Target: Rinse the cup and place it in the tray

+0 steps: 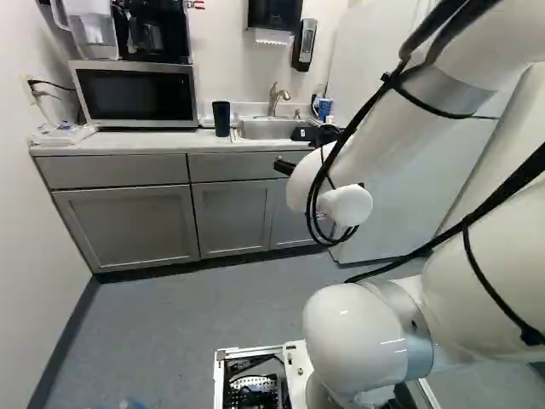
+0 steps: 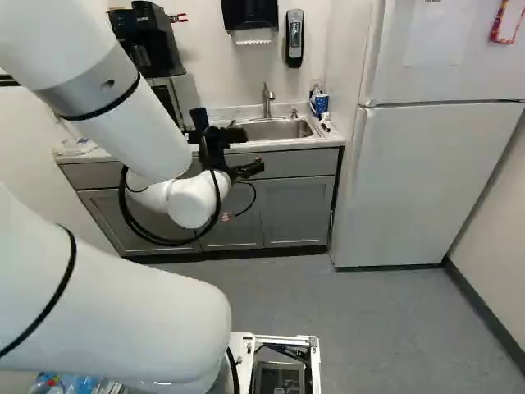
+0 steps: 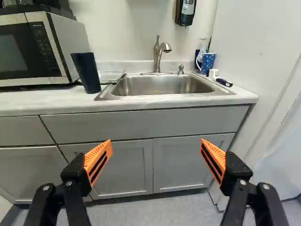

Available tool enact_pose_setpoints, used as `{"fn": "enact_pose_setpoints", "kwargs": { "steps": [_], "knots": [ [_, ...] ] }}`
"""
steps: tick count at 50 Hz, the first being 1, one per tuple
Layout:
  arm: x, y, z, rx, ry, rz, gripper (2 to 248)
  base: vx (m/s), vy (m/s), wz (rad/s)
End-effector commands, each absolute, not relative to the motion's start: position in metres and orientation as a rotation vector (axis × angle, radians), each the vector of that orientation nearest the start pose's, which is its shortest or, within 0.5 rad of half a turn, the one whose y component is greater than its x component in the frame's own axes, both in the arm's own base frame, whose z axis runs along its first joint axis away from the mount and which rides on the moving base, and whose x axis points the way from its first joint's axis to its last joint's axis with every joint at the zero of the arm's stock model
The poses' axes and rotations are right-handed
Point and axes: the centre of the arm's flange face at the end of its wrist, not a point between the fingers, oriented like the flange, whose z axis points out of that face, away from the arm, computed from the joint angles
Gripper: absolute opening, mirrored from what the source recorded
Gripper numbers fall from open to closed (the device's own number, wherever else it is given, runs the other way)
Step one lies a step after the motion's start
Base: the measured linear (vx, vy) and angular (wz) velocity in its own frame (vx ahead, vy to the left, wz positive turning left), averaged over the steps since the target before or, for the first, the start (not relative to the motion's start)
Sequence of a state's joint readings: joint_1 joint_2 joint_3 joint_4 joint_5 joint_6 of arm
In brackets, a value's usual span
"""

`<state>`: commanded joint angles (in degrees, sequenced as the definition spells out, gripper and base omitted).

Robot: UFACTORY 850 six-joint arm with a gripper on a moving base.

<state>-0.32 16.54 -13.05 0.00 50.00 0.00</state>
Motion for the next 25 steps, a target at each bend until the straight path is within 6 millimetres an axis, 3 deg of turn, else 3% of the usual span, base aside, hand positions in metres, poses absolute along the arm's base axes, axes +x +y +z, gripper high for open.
{"fn": "enact_pose_setpoints", "kwargs": {
  "steps": [25],
  "knots": [
    [0.343, -0.002, 0.452, -2.364, 0.006, -2.075, 247, 0.000, 0.000, 0.000]
  ]
}}
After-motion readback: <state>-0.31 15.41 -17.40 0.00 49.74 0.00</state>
